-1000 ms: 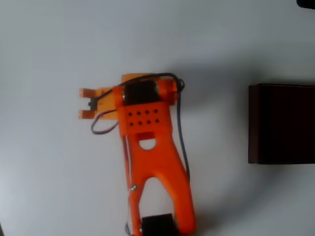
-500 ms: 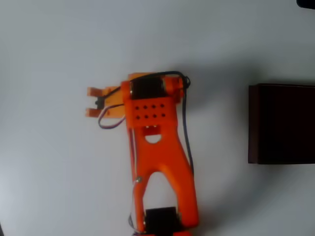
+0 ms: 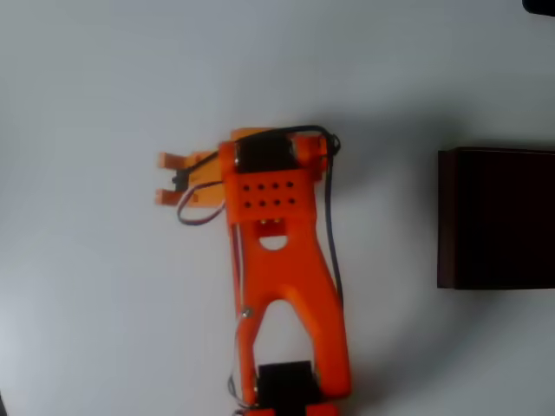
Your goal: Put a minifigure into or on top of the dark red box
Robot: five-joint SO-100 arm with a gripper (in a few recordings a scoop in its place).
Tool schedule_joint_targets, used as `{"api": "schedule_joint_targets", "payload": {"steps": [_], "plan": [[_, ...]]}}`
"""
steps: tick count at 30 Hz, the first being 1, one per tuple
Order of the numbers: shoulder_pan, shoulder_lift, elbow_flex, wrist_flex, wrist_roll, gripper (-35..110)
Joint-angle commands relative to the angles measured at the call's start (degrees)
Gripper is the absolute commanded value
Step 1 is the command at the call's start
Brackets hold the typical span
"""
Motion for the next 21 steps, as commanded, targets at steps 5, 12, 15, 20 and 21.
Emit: {"api": "schedule_joint_targets", "payload": {"steps": [5, 12, 15, 20, 21], "plan": [[-0.5, 0.9, 0.2, 0.7, 0.8, 15], [-1.3, 0.9, 1.3, 0.4, 1.3, 13], [-1.5, 0.9, 1.6, 0.3, 1.5, 13], [-1.8, 0.7, 2.3, -0.3, 1.7, 11], [-1.8, 0.5, 2.4, -0.4, 1.7, 10]]}}
